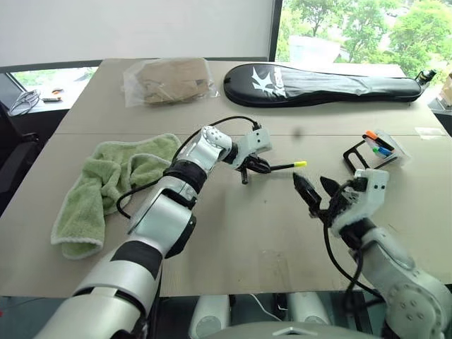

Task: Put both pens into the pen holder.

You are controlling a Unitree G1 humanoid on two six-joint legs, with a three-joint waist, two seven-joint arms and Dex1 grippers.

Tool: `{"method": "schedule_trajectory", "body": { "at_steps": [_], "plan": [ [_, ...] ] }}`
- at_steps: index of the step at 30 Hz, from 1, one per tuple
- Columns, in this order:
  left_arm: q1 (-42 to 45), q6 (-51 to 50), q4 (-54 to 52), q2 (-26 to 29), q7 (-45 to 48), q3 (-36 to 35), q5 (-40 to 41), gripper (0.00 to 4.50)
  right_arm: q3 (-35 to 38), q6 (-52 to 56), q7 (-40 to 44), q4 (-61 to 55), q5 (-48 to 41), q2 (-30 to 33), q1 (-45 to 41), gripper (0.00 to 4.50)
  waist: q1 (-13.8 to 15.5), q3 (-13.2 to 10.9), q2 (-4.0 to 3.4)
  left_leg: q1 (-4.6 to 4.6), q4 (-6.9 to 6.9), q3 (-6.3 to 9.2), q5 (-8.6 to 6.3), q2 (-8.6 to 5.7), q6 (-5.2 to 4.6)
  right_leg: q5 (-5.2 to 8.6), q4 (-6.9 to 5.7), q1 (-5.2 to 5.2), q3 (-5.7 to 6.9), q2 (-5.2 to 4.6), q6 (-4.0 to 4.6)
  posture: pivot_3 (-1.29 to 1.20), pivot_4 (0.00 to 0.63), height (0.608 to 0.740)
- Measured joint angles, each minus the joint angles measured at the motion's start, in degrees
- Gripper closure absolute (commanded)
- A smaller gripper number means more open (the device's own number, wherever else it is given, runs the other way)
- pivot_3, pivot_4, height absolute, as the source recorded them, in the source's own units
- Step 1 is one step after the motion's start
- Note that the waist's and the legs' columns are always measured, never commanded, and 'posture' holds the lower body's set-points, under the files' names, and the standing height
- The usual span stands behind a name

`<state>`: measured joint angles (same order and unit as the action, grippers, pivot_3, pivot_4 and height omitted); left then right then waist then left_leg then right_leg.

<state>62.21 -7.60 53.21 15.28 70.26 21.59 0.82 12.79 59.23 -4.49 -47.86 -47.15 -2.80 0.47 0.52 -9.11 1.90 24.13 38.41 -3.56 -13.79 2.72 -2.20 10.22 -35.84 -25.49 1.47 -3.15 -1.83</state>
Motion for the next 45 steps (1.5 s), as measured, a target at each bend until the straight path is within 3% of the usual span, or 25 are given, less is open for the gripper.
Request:
{"method": "schedule_trajectory", "body": {
  "at_steps": [8, 11, 15, 20, 22, 25, 26, 27, 33, 40, 45],
  "plan": [
    [-14.2, -12.7, -36.6, 7.4, 2.5, -7.5, 9.2, 4.44, 3.0, 0.1, -4.7, 8.4, -11.7, 0.4, -8.3, 0.00, -1.0, 0.0, -0.08, 0.22, -0.02, 0.11, 0.00, -0.02, 0.00, -0.13, 0.00, -0.16, 0.04, 0.02, -0.22, 0.00, 0.150, 0.740],
    [-17.8, -16.1, -43.7, 8.2, 1.8, -7.6, 10.7, 4.44, 3.0, -0.6, -5.2, 10.1, -13.8, 2.1, -9.7, 0.00, -1.0, 0.0, -0.08, 0.22, -0.01, 0.15, 0.00, -0.06, 0.00, -0.14, -0.02, -0.14, 0.06, 0.03, -0.23, 0.00, 0.150, 0.740],
    [-21.7, -19.2, -51.0, 8.8, -0.1, -7.5, 12.1, 4.50, 3.9, -2.0, -5.8, 12.5, -17.0, 5.3, -11.2, 1.16, -1.2, 0.0, -0.09, 0.12, 0.00, 0.13, 0.01, -0.10, -0.01, -0.10, -0.04, -0.08, -0.05, 0.04, -0.30, 0.00, 0.150, 0.740],
    [-23.3, -20.4, -54.3, 9.1, -2.4, -7.5, 12.9, 4.50, 3.5, -3.2, -6.2, 12.9, -21.9, 8.7, -11.9, 3.64, -1.2, 0.0, -0.09, 0.05, -0.01, 0.13, 0.01, -0.08, -0.01, -0.08, -0.07, -0.05, -0.10, 0.12, -0.33, 0.00, 0.150, 0.740],
    [-23.9, -20.5, -54.8, 8.8, -3.3, -7.5, 13.0, 4.50, 2.4, -3.7, -5.9, 12.1, -24.4, 9.9, -12.7, 4.42, -1.2, 0.0, -0.09, 0.03, -0.03, 0.12, 0.01, -0.08, -0.01, -0.11, -0.07, -0.05, -0.13, 0.13, -0.28, 0.00, 0.150, 0.740],
    [-23.9, -21.7, -54.9, 8.4, -4.2, -7.7, 14.5, 4.50, 2.2, -4.6, -6.0, 12.2, -25.9, 12.3, -12.7, 4.43, -1.1, 0.0, -0.10, 0.05, -0.02, 0.09, 0.01, -0.10, -0.01, -0.12, -0.05, -0.05, -0.15, 0.11, -0.28, 0.00, 0.150, 0.740],
    [-23.9, -22.4, -54.9, 8.1, -4.5, -7.7, 15.1, 3.59, 2.2, -4.9, -6.1, 12.2, -26.3, 13.0, -12.7, 4.43, -1.1, 0.0, -0.10, 0.05, -0.02, 0.08, 0.01, -0.10, -0.01, -0.12, -0.04, -0.05, -0.16, 0.10, -0.28, 0.00, 0.150, 0.740],
    [-23.9, -23.9, -54.9, 7.7, -4.8, -8.2, 16.6, 3.40, 1.9, -5.3, -6.1, 12.1, -26.6, 14.2, -12.7, 4.43, -1.2, 0.0, -0.10, 0.05, -0.02, 0.04, 0.01, -0.10, -0.01, -0.11, -0.04, -0.06, -0.22, 0.10, -0.30, 0.00, 0.150, 0.740],
    [-21.6, -29.6, -59.0, 7.8, -7.9, -13.8, 23.1, 0.57, 5.0, -7.2, -5.5, 10.0, -21.4, 28.8, -12.8, 4.43, -1.0, 0.0, -0.13, 0.04, -0.02, 0.00, 0.01, -0.22, -0.01, -0.04, -0.04, -0.06, -0.43, 0.12, -0.42, 0.00, 0.150, 0.740],
    [-21.8, -33.2, -61.9, 5.8, -13.3, -14.3, 25.4, 0.53, 10.6, -12.1, 4.5, 8.6, -5.8, 50.1, -12.6, 4.43, -0.9, 0.0, -0.11, -0.04, -0.03, -0.12, 0.01, -0.23, -0.01, -0.02, -0.02, -0.03, -0.54, 0.15, -0.47, 0.00, 0.150, 0.740],
    [-22.8, -34.3, -64.3, 3.2, -17.1, -13.4, 26.4, 0.53, 8.0, -15.3, 8.9, 14.3, 4.3, 53.3, -15.3, 4.43, -1.1, 0.0, -0.10, -0.27, -0.03, -0.26, 0.01, -0.23, -0.01, 0.08, -0.03, 0.07, -0.75, 0.20, -0.33, 0.00, 0.150, 0.740]
  ]
}}
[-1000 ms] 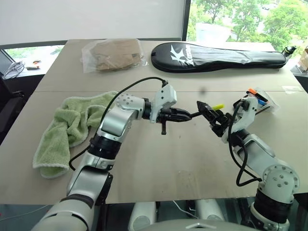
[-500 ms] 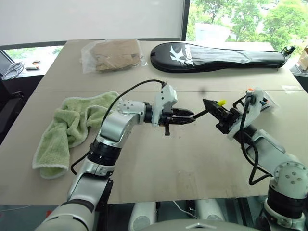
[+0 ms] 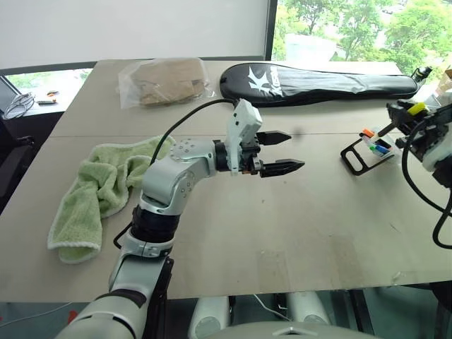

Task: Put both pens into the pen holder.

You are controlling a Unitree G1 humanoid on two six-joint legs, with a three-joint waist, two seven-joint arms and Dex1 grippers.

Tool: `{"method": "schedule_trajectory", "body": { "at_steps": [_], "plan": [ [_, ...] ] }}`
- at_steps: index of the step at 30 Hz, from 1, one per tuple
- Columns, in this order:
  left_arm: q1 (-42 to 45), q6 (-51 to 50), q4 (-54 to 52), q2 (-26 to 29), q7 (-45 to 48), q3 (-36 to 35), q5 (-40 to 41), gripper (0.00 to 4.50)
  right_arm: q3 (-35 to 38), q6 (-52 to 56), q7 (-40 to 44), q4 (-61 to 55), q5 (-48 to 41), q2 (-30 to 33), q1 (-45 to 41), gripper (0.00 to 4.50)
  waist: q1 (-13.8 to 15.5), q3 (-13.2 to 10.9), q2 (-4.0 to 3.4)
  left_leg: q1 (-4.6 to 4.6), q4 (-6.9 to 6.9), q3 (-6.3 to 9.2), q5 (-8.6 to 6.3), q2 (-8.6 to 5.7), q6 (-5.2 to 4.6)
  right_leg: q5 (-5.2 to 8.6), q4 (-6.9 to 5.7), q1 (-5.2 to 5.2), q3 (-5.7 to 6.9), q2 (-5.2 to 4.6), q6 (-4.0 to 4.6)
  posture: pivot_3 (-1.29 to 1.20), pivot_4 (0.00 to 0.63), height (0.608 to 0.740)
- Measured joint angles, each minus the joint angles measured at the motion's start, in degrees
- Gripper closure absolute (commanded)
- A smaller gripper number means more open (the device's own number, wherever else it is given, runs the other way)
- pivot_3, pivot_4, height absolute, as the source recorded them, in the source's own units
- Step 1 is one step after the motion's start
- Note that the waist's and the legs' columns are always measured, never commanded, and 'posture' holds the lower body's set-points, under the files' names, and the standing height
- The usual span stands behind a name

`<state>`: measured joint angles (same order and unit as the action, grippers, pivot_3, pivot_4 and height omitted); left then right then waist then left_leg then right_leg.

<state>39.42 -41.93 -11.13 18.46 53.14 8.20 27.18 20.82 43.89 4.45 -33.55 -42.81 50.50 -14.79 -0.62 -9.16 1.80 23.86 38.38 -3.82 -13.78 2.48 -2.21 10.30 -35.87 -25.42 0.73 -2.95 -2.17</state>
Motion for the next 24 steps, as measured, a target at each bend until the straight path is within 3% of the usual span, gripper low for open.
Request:
{"method": "schedule_trajectory", "body": {
  "at_steps": [12, 20, 21, 24],
  "plan": [
    [-2.3, -1.1, -4.6, 0.9, -3.3, 0.8, 1.9, 0.53, -8.4, -7.9, 5.6, 12.2, 15.6, -4.2, -2.3, 4.43, 0.1, 0.0, 0.00, -0.01, 0.00, -0.26, 0.00, -0.01, -0.01, -0.01, 0.02, -0.01, -0.22, 0.08, 0.01, 0.00, 0.150, 0.740],
    [-2.6, -1.1, -6.4, 1.6, -4.6, 0.8, 3.1, 0.53, -19.1, -21.6, 10.5, 22.7, 34.7, -3.5, -3.1, 4.43, 0.0, 0.0, 0.00, -0.05, 0.00, -0.33, 0.00, -0.01, -0.01, 0.00, 0.01, 0.00, -0.22, 0.09, 0.01, 0.00, 0.150, 0.740],
    [-2.6, -1.1, -6.4, 1.6, -4.7, 0.8, 3.4, 0.53, -20.1, -22.8, 10.9, 24.4, 36.9, -3.5, -3.3, 3.40, 0.0, 0.0, 0.00, -0.05, 0.01, -0.34, 0.00, -0.01, -0.01, 0.00, 0.01, 0.00, -0.22, 0.09, 0.01, 0.00, 0.150, 0.740],
    [-2.6, -1.1, -6.4, 1.8, -4.9, 0.9, 3.5, 0.53, -21.0, -24.2, 11.6, 29.4, 40.0, -4.9, -3.4, 2.11, 0.0, 0.0, 0.00, -0.04, 0.01, -0.36, 0.00, -0.02, -0.01, -0.01, 0.01, 0.00, -0.23, 0.08, 0.01, 0.00, 0.150, 0.740]
  ]
}}
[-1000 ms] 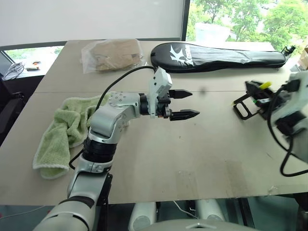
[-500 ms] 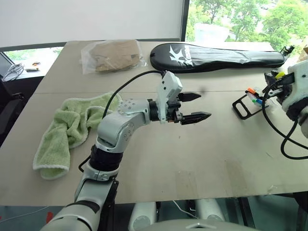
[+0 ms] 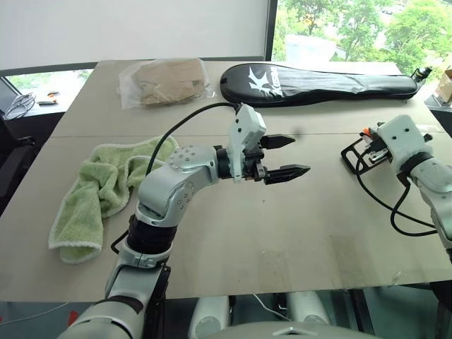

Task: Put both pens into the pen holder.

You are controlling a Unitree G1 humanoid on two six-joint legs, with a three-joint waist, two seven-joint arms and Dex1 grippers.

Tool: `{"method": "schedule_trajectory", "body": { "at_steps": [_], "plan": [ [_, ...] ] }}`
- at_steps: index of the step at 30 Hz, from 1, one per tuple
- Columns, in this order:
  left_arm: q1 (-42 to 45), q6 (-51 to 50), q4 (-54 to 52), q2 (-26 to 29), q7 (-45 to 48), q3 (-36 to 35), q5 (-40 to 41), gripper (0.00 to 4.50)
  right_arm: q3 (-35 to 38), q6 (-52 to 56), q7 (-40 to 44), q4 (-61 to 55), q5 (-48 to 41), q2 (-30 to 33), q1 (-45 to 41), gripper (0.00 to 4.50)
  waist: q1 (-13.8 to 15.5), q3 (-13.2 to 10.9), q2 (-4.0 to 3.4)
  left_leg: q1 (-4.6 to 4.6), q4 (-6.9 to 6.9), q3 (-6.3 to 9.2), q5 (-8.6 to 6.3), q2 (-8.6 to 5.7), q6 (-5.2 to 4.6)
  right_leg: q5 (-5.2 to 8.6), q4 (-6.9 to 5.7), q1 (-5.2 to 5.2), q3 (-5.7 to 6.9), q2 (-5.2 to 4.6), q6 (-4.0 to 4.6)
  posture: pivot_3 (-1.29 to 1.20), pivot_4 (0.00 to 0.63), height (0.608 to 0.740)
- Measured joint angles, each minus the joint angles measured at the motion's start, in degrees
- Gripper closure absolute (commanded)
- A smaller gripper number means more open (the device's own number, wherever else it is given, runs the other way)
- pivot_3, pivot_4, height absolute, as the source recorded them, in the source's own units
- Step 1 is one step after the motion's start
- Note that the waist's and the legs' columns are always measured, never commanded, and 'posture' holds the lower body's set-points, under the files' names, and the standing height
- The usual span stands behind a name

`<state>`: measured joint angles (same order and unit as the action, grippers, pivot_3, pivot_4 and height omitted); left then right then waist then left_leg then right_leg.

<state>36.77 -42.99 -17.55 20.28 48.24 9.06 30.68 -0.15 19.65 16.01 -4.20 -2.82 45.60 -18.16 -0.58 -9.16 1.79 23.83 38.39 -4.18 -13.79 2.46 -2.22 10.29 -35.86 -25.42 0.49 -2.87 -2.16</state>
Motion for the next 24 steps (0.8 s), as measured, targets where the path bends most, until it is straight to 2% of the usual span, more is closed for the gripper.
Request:
{"method": "schedule_trajectory", "body": {
  "at_steps": [2, 3, 4, 8, 11, 14, 16, 18, 20, 24],
  "plan": [
    [0.0, 0.0, 0.0, 0.1, 0.0, 0.0, 0.0, 0.53, 0.1, -0.1, 0.3, 0.8, 0.7, -0.8, 0.0, 0.97, 0.0, 0.0, 0.00, 0.00, -0.01, 0.01, 0.00, 0.00, 0.00, 0.00, 0.00, 0.00, 0.00, 0.00, 0.00, 0.00, 0.150, 0.740],
    [0.0, 0.1, 0.0, 0.2, -0.1, 0.0, 0.0, 0.53, 0.1, -0.2, 0.6, 0.8, 1.0, -1.0, -0.1, 0.61, 0.0, 0.0, 0.00, 0.00, -0.01, 0.02, 0.00, 0.00, 0.00, -0.01, 0.00, 0.00, 0.01, 0.00, 0.00, 0.00, 0.150, 0.740],
    [0.0, 0.2, 0.0, 0.3, -0.1, 0.0, 0.0, 0.53, 0.5, -0.1, 0.9, 0.6, 1.0, -1.3, -0.1, 0.04, 0.0, 0.0, 0.00, 0.00, -0.01, 0.02, 0.00, 0.00, 0.00, -0.01, 0.00, 0.00, 0.01, 0.00, 0.00, 0.00, 0.150, 0.740],
    [-1.4, 4.1, 0.7, 0.3, -2.2, -0.5, -2.0, 0.53, 5.4, 2.6, 2.3, -6.3, -4.2, -4.7, 0.4, 0.04, -0.1, 0.0, 0.00, -0.03, -0.05, 0.10, 0.00, 0.01, 0.00, -0.13, -0.01, -0.01, -0.02, 0.02, -0.22, 0.00, 0.150, 0.740],
    [-3.4, 6.5, 2.3, 1.1, -4.5, -1.3, -4.3, 0.53, 12.0, 8.6, 5.7, -17.0, -15.0, -7.1, 3.1, 0.04, 0.1, 0.0, -0.01, -0.03, -0.07, 0.12, 0.00, 0.03, 0.01, -0.15, -0.01, 0.01, 0.07, 0.04, -0.20, 0.00, 0.150, 0.740],
    [-8.5, 5.7, 2.5, 4.0, -6.9, -5.0, -4.7, 0.53, 17.9, 12.4, 12.3, -26.9, -23.5, -5.6, 14.0, 0.04, 0.7, 0.0, -0.01, 0.01, -0.10, 0.16, -0.01, 0.09, 0.01, -0.14, 0.04, 0.05, 0.17, 0.00, -0.19, 0.00, 0.150, 0.740],
    [-14.8, 5.2, 1.1, 7.4, -7.5, -7.9, -4.7, 0.53, 22.5, 14.7, 16.8, -31.8, -28.3, -4.7, 23.7, 0.04, 0.9, 0.0, -0.02, -0.02, -0.11, 0.17, -0.04, 0.10, -0.03, -0.11, 0.05, 0.03, 0.09, -0.03, -0.18, 0.00, 0.150, 0.740],
    [-17.4, 4.5, 0.8, 8.3, -7.6, -9.3, -4.7, 0.53, 24.4, 15.7, 18.0, -33.1, -29.6, -4.7, 26.6, 0.04, 0.8, 0.0, -0.02, -0.05, -0.06, 0.14, -0.06, 0.10, -0.05, -0.07, 0.04, 0.01, -0.03, -0.05, -0.16, 0.00, 0.150, 0.740],
    [-24.4, 4.5, -4.5, 10.7, -8.2, -11.3, -4.4, 0.53, 29.0, 15.7, 20.3, -37.6, -30.9, -4.7, 35.4, 0.04, 1.0, 0.0, 0.01, -0.17, -0.05, 0.14, -0.10, 0.07, -0.10, 0.12, 0.04, 0.10, -0.03, -0.14, -0.14, 0.00, 0.150, 0.740],
    [-34.5, 4.6, -9.5, 12.0, -10.8, -16.0, -4.4, 0.53, 30.4, 15.0, 21.2, -38.6, -31.2, -8.3, 43.9, 0.04, 1.1, 0.1, 0.04, -0.21, 0.01, 0.14, -0.10, 0.27, -0.09, 0.09, 0.00, 0.10, 0.01, -0.20, -0.10, 0.00, 0.150, 0.740]
  ]
}}
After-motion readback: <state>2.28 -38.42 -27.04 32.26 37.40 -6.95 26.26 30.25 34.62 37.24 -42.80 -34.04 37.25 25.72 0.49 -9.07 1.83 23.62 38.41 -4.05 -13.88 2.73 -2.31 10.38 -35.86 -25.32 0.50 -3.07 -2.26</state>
